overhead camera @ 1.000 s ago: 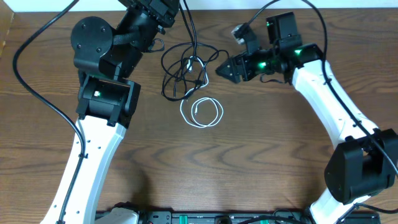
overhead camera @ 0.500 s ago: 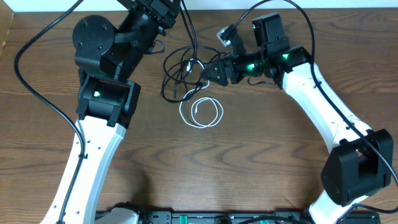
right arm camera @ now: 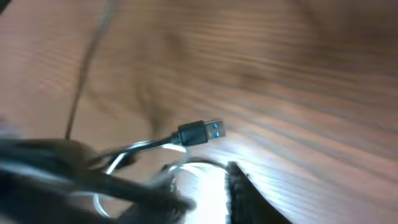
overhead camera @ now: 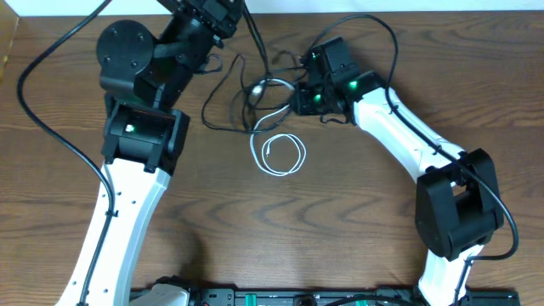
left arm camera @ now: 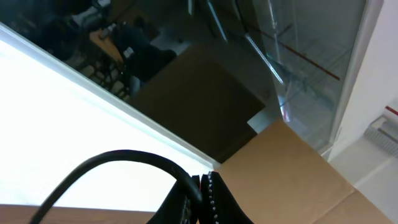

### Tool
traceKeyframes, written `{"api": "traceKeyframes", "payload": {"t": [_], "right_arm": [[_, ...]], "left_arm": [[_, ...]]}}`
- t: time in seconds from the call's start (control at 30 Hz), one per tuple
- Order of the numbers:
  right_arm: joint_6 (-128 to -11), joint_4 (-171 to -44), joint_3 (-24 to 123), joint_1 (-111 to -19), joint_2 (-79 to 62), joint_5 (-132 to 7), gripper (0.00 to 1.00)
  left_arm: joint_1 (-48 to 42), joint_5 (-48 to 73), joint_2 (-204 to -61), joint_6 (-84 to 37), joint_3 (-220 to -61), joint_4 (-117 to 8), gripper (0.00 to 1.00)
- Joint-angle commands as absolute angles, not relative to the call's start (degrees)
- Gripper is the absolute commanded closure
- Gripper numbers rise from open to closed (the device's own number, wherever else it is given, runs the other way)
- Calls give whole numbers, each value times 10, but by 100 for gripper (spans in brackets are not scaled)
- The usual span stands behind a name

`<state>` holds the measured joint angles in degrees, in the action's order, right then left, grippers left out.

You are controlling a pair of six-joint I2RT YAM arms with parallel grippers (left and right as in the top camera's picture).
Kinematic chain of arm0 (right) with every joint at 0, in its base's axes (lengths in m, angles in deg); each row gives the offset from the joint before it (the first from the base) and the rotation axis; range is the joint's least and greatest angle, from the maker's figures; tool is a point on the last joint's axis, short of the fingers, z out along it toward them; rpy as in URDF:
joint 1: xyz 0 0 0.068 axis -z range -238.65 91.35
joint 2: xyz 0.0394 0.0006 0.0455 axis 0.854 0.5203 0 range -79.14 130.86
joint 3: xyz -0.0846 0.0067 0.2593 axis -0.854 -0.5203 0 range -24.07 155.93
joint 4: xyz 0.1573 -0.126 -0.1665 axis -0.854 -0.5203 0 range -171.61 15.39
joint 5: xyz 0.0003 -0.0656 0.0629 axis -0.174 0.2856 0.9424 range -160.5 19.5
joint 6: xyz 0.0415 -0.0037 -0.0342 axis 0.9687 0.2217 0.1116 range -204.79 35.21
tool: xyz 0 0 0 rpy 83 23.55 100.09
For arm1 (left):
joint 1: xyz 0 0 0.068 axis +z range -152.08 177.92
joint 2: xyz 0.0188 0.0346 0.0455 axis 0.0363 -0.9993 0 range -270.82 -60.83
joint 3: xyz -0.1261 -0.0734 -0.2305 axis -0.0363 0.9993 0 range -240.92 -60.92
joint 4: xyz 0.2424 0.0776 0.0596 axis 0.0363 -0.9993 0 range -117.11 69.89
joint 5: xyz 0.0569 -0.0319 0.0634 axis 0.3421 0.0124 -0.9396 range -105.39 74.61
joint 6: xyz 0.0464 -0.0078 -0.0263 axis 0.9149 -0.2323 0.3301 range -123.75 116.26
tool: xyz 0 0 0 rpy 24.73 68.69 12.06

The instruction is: Untangle cables

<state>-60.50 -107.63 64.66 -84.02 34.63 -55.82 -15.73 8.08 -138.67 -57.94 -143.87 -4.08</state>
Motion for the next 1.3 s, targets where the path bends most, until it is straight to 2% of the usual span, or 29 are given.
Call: {"api": "traceKeyframes", "payload": {"t": [0.0, 0.03, 0.2, 0.37, 0.53, 0.67, 0.87, 1.03, 1.17, 1.27], "right_arm": [[-605, -1113, 647, -799, 346, -676, 92], [-625, -1129, 647, -783, 346, -676, 99], [-697, -1193, 647, -725, 346, -646, 99], [-790, -1233, 647, -655, 341, -524, 99], [-811, -1261, 647, -596, 328, -521, 99], [-823, -1297, 647, -544, 327, -524, 99], [-790, -1336, 647, -513, 327, -615, 99], [-775, -1358, 647, -506, 327, -662, 99], [-715, -1381, 647, -504, 327, -795, 99], [-724, -1377, 647, -499, 327, -768, 99]], "left_arm": [[-134, 82, -1355, -581, -1454, -33, 93], [-128, 82, -1353, -580, -1454, -34, 93], [-95, 91, -1352, -580, -1454, -63, 93], [-45, 91, -1352, -547, -1454, -133, 92], [16, 90, -1353, -502, -1454, -198, 93], [88, 90, -1355, -476, -1454, -298, 93], [142, 87, -1360, -400, -1454, -399, 93], [143, 79, -1372, -359, -1454, -473, 93], [143, 68, -1399, -305, -1454, -546, 92], [143, 53, -1419, -267, -1454, -600, 93]]}}
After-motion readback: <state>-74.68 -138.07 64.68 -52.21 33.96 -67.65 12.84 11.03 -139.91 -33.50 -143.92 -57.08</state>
